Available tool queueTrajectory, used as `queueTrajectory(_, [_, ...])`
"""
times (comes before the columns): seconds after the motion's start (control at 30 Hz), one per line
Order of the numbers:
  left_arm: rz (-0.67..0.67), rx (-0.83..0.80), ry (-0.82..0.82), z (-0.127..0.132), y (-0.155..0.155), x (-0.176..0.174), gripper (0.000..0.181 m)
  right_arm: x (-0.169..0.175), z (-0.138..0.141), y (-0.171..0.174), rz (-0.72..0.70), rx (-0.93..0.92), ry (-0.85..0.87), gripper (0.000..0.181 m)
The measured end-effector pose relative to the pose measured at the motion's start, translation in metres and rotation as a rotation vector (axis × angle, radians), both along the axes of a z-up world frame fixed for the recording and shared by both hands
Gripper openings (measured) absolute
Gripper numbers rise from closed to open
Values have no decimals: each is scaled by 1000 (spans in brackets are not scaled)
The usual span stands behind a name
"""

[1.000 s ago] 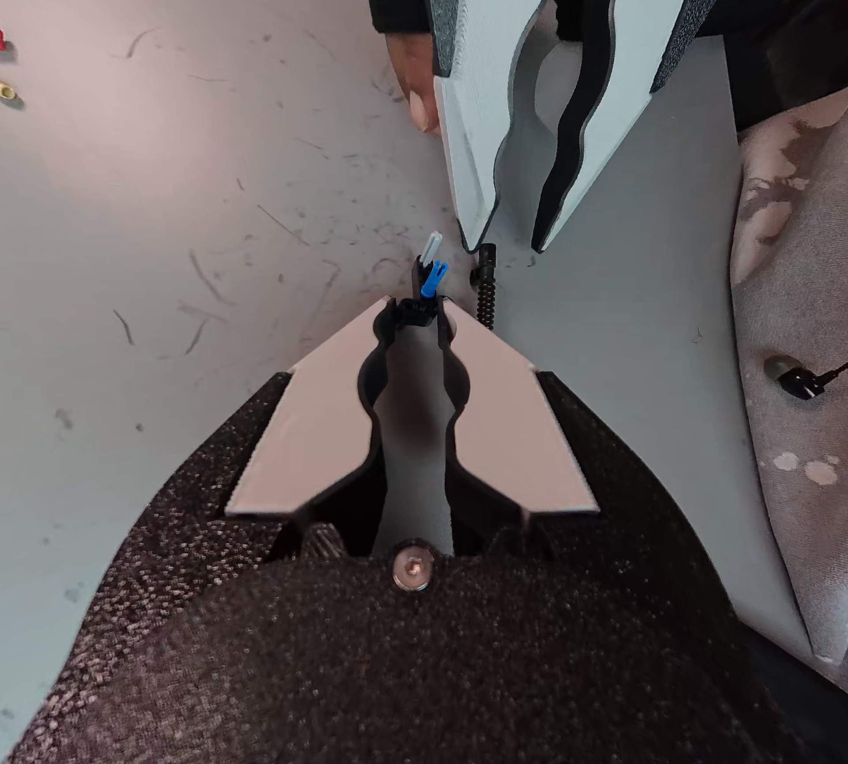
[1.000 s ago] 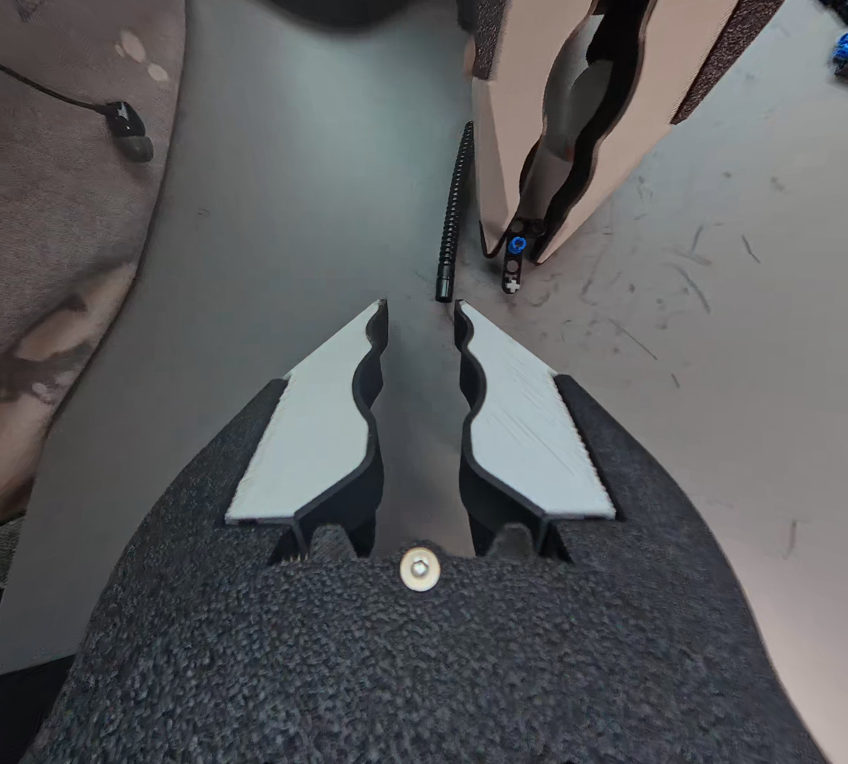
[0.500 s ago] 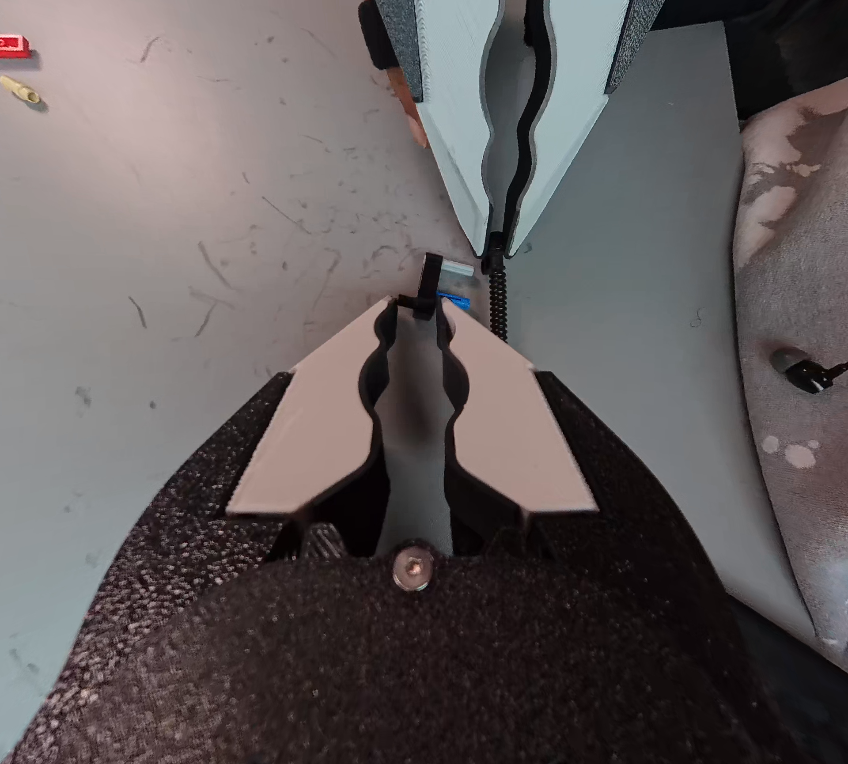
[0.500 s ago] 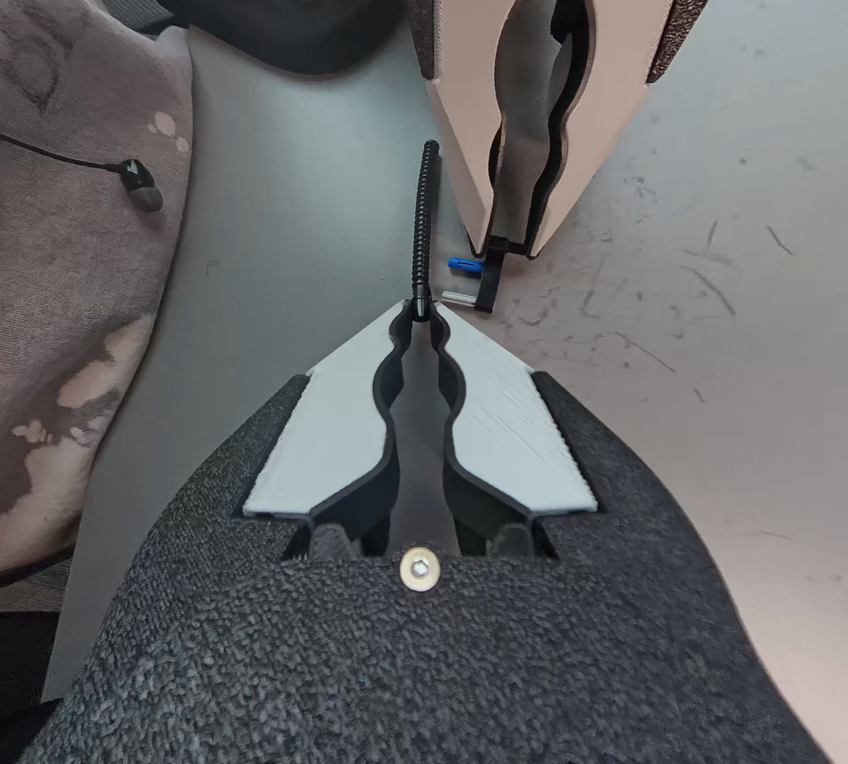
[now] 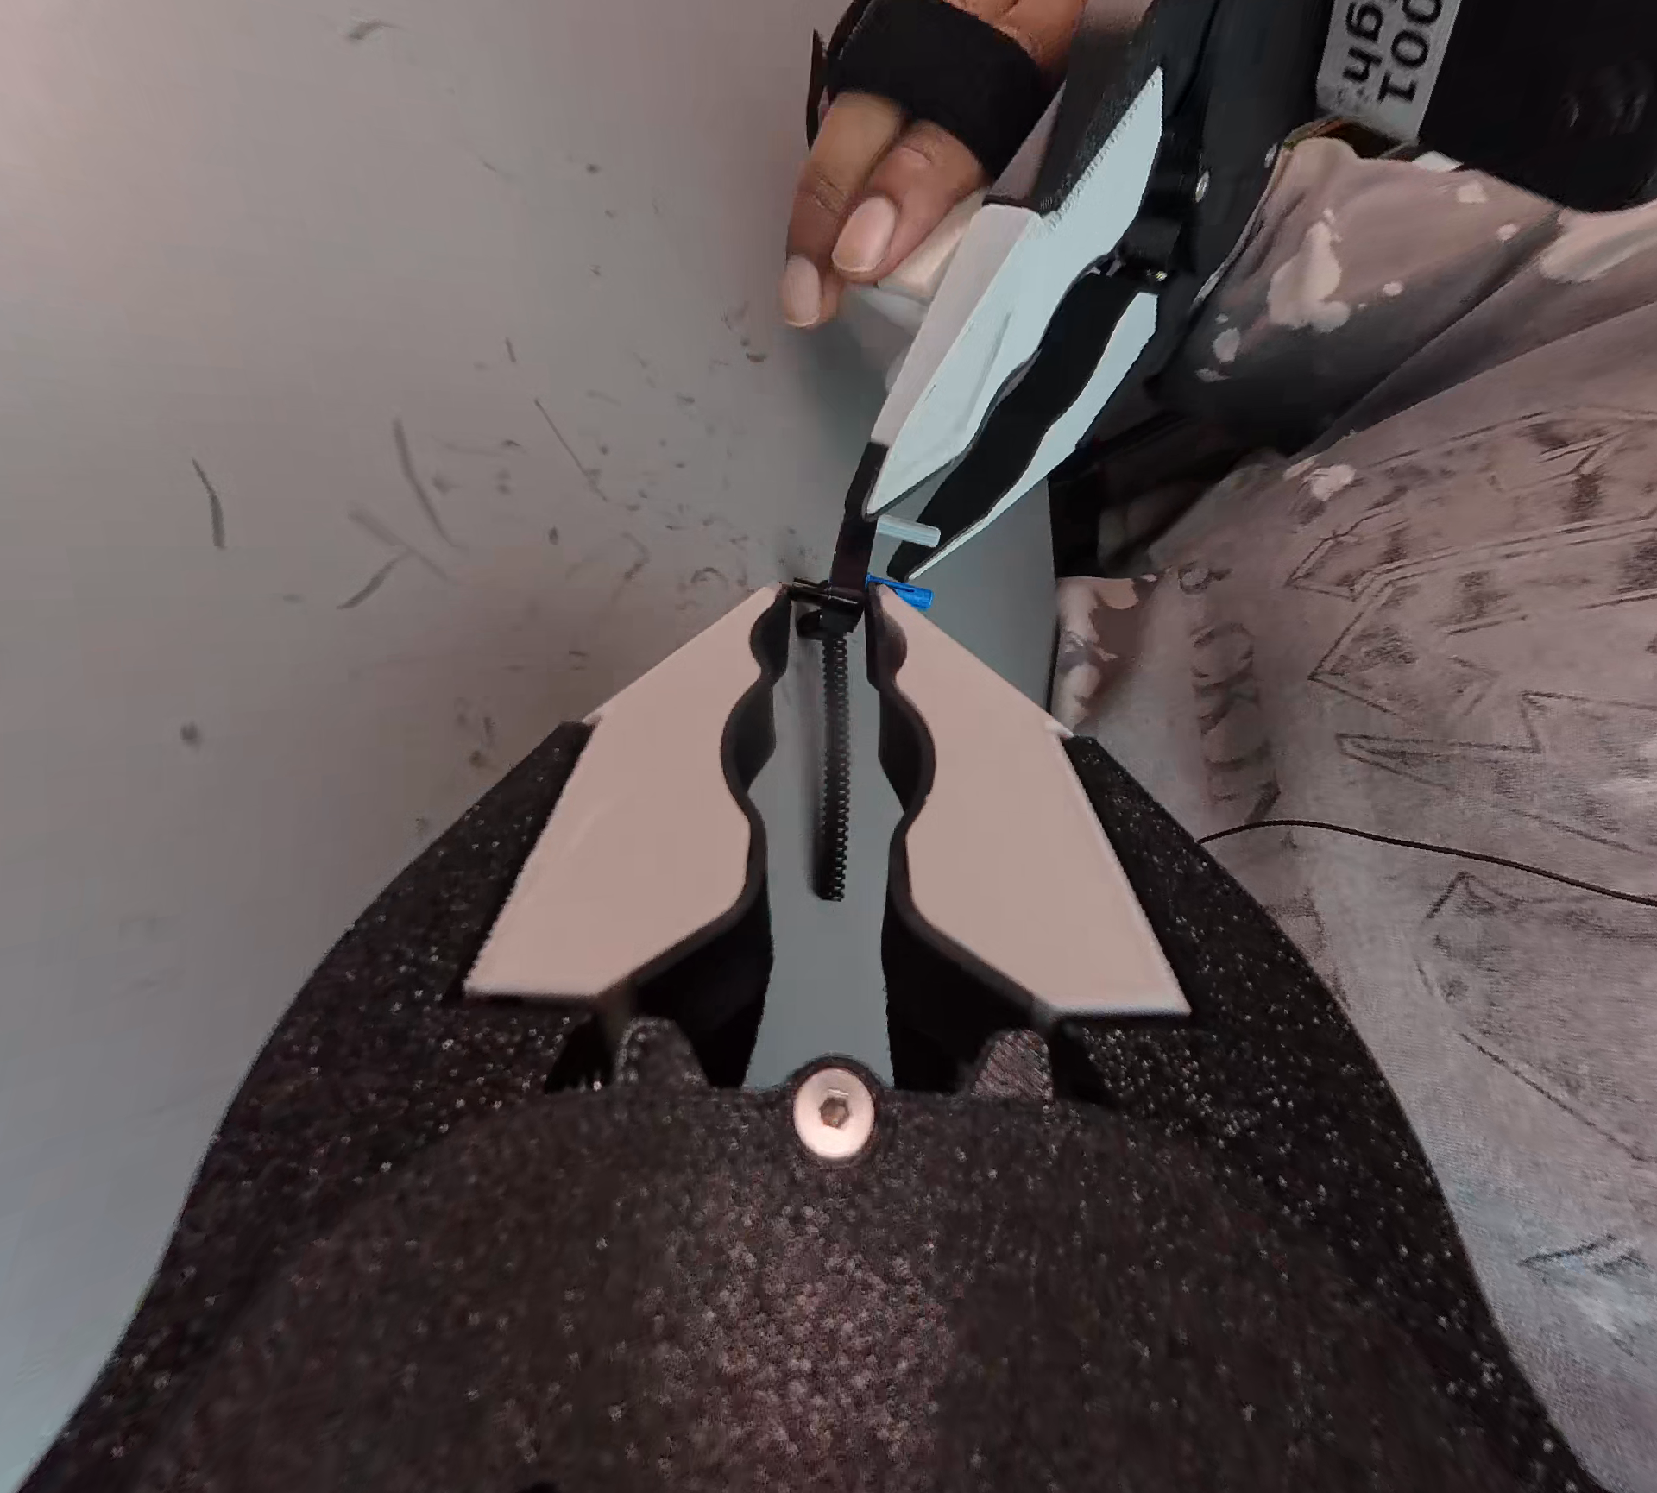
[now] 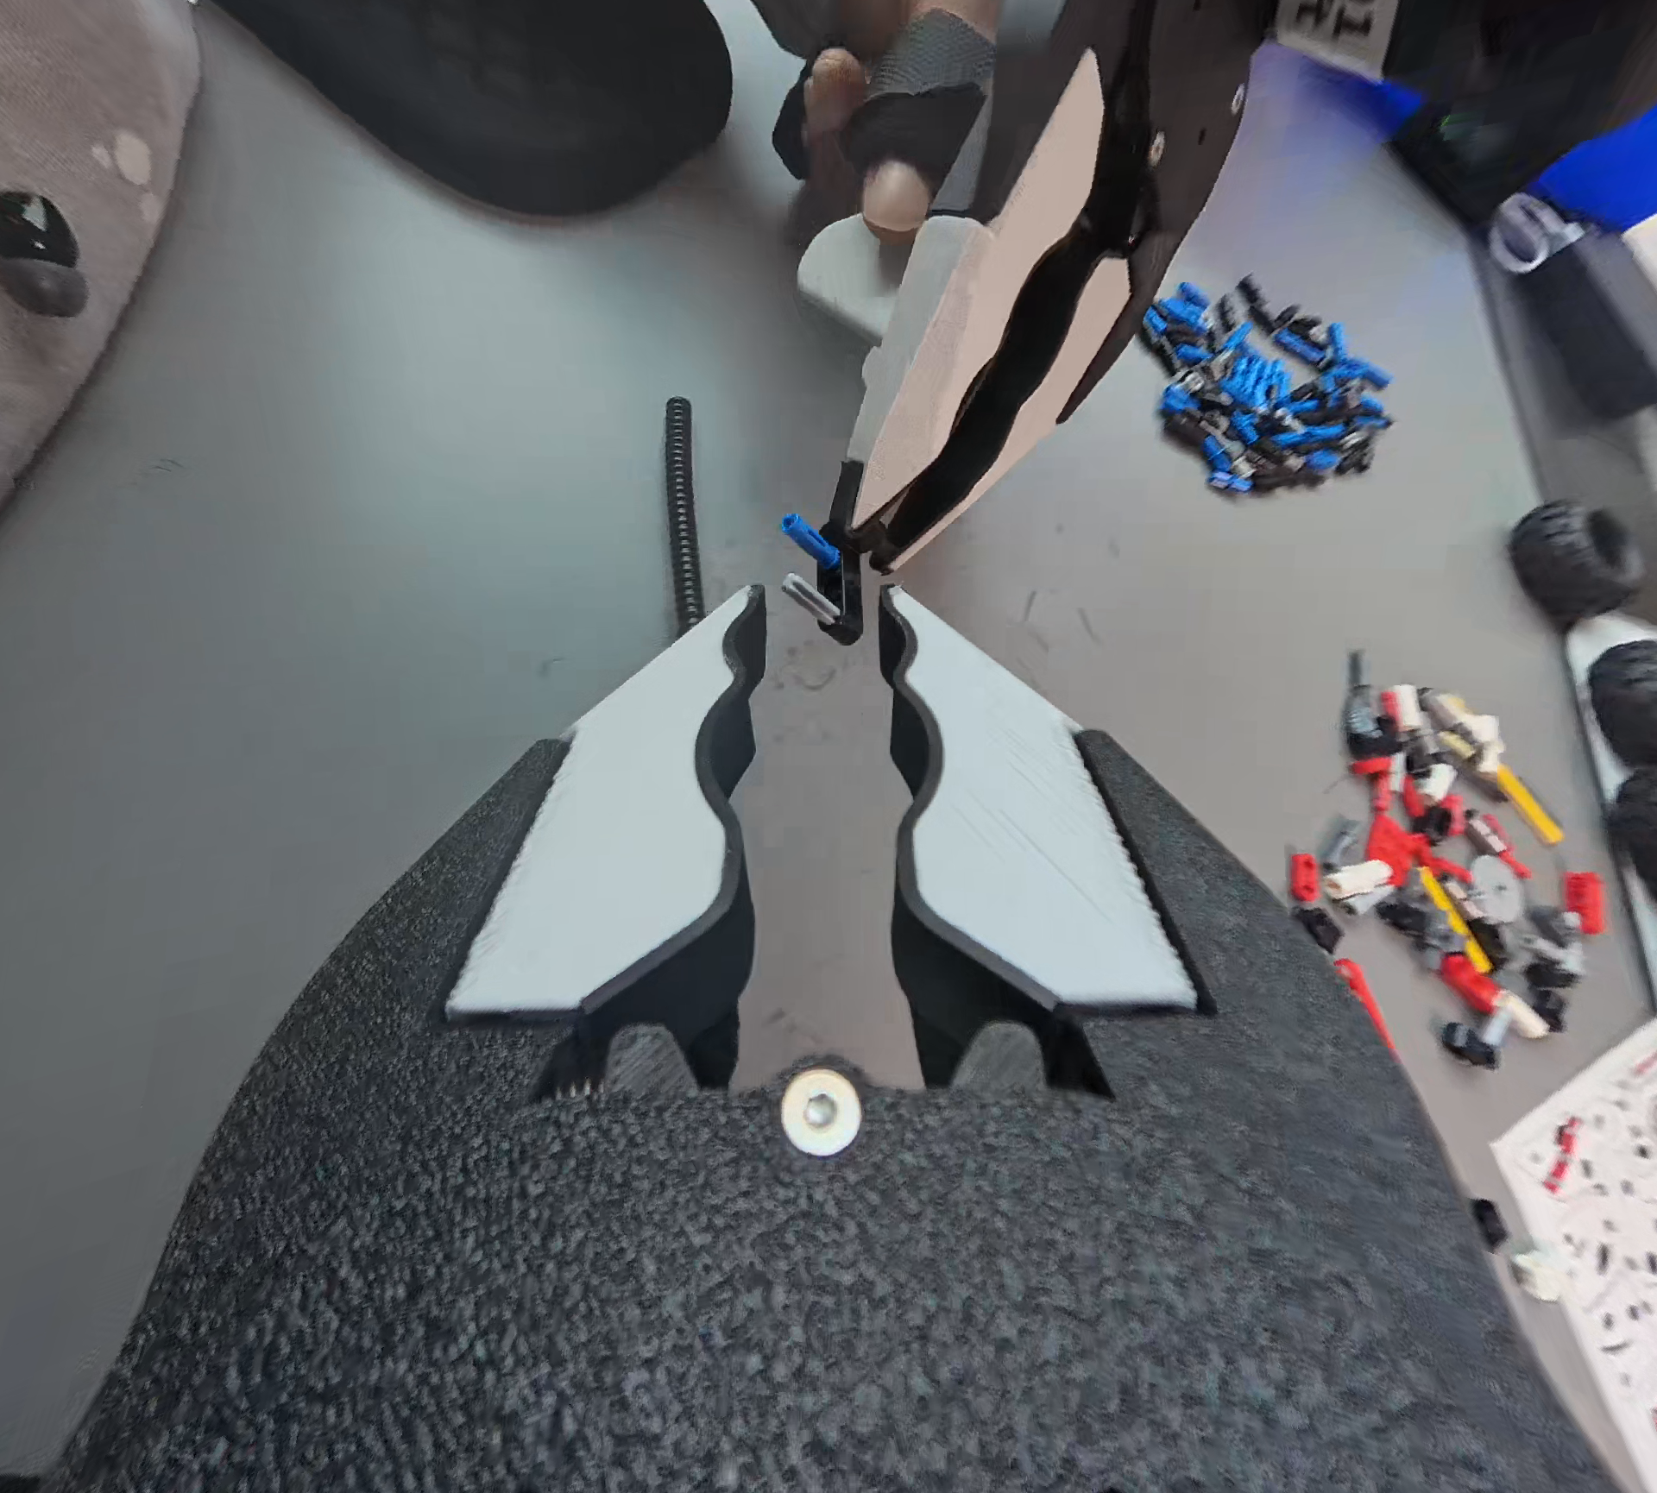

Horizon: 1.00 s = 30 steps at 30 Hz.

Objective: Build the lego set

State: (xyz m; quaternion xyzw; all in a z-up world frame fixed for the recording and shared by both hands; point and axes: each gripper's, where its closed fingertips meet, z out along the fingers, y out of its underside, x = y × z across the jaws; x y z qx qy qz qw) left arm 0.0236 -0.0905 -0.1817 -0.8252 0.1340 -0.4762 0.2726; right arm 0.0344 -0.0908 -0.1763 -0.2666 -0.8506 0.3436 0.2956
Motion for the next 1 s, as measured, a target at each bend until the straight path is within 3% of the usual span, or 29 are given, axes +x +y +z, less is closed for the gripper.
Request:
queueTrajectory(0.07, [0, -12, -68, 7, 0, 1, 16, -6, 4, 0, 6, 68, 89, 17])
queueTrajectory(0.17, [32, -9, -82, 9, 3, -2, 18, -9, 3, 2, -12, 66, 86, 10])
queueTrajectory(0.23, [49, 79, 9, 9, 6, -7, 34, -10, -5, 11, -89, -71, -63, 7])
queueTrajectory(0.3, [40, 195, 146, 7, 6, -10, 34, -11, -16, 22, -165, -233, -209, 7])
queueTrajectory(0.4, [36, 281, 361, -10, 10, -12, 28, -10, -21, 15, -153, -389, -313, 7])
queueTrajectory(0.57, [-24, 310, 574, -34, 9, -9, 21, -10, -32, 9, -138, -326, -371, 7])
queueTrajectory(0.83, [-55, 313, 617, -40, 8, -3, 15, -5, -44, 13, -150, -142, -415, 7])
queueTrajectory(1.0, [-54, 312, 613, -40, 6, -2, 18, -3, -43, 13, -148, -148, -392, 11])
